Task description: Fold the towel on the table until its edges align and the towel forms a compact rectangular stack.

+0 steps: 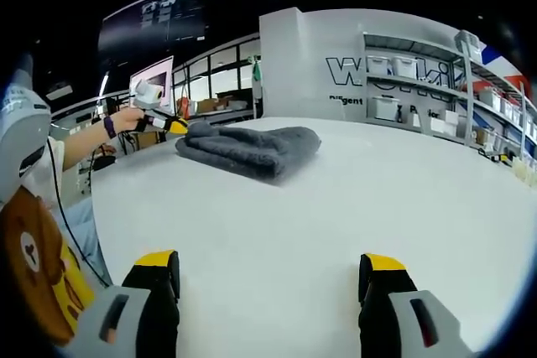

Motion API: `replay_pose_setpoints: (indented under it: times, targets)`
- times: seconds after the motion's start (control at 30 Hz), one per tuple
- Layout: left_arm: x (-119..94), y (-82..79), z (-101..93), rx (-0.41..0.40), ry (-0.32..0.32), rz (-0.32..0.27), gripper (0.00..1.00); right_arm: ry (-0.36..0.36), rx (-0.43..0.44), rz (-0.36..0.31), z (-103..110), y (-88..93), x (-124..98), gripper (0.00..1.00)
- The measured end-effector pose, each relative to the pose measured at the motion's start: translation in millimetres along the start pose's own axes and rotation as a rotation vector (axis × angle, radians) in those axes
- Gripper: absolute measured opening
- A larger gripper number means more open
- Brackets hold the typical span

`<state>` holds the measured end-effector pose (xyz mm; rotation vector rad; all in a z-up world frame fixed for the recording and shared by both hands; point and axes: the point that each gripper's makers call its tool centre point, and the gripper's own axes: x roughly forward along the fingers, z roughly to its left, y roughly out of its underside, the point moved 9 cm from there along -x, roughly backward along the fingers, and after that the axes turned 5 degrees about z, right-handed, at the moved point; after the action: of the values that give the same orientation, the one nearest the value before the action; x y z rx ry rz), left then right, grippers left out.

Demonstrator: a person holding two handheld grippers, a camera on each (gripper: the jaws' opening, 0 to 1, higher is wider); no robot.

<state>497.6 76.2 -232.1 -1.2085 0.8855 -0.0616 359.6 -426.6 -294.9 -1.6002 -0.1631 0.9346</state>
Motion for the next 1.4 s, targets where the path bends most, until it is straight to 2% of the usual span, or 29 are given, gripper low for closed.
replay_pose_setpoints:
  times: [0.1, 0.43, 0.73, 0.83, 0.97, 1.03, 1.13, 1.4]
  targets:
    - [-4, 0.0, 1.9, 0.005, -0.014, -0.003, 0.07, 0.0, -0.002, 0.0, 1, 0.0, -1, 0.92]
    - [-31, -5.1, 7.0, -0.006, -0.035, -0.011, 0.06, 0.001, -0.005, -0.002, 2, -0.2, -3, 0.92]
    - [-53, -6.2, 12.3, -0.01, -0.085, -0.004, 0.06, 0.002, -0.006, -0.004, 3, -0.1, -4, 0.92]
    - [-55, -4.0, 12.7, -0.004, -0.091, 0.022, 0.06, 0.0, -0.008, -0.003, 4, -0.1, -4, 0.92]
    - [-51, 7.7, 9.6, 0.053, -0.127, 0.14, 0.06, 0.0, -0.01, -0.002, 4, -0.2, -4, 0.92]
    - [-48, 11.4, 8.7, 0.067, -0.131, 0.167, 0.06, 0.002, -0.01, -0.002, 4, -0.3, -4, 0.92]
    - [-41, 17.2, 7.7, 0.062, -0.125, 0.177, 0.06, 0.002, -0.01, -0.001, 4, -0.3, -4, 0.92]
    - [-29, 34.0, 7.9, 0.071, -0.134, 0.252, 0.06, 0.001, -0.013, 0.006, 5, -0.2, -4, 0.92]
